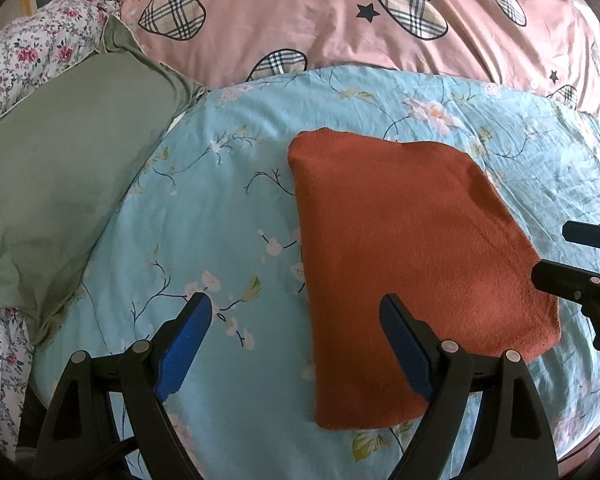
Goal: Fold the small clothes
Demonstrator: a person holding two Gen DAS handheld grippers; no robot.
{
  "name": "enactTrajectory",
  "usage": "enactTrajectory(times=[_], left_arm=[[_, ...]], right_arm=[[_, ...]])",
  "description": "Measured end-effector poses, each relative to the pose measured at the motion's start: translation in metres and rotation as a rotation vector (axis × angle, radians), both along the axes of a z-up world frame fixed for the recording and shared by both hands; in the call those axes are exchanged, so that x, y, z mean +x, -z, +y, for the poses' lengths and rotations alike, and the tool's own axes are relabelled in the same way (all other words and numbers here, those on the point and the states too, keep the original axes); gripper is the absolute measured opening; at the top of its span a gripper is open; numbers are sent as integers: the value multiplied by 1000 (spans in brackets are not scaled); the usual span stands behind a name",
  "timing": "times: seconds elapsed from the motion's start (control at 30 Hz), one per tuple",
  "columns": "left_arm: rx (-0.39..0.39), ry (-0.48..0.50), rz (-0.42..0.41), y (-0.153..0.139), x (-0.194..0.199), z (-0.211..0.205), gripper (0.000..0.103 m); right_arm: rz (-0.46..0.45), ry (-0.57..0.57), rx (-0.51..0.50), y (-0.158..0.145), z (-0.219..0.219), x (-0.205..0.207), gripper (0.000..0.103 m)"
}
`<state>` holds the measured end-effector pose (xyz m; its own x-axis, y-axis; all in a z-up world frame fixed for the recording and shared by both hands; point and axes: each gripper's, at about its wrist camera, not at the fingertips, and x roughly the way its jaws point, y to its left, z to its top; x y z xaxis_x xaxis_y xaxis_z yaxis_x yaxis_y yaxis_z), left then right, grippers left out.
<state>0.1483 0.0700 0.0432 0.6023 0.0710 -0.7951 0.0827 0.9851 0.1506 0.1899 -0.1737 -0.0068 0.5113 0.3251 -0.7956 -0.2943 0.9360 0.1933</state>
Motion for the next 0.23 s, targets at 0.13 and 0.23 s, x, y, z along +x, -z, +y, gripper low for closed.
enactTrajectory(times=[0.13, 0.23], left_arm=[[2, -3, -5, 0, 1, 0, 86], [1, -2, -2, 1, 1, -1, 87]], right_arm=[[10, 5, 8, 2, -1, 1, 99], [17, 13, 5, 6, 0, 3, 99]])
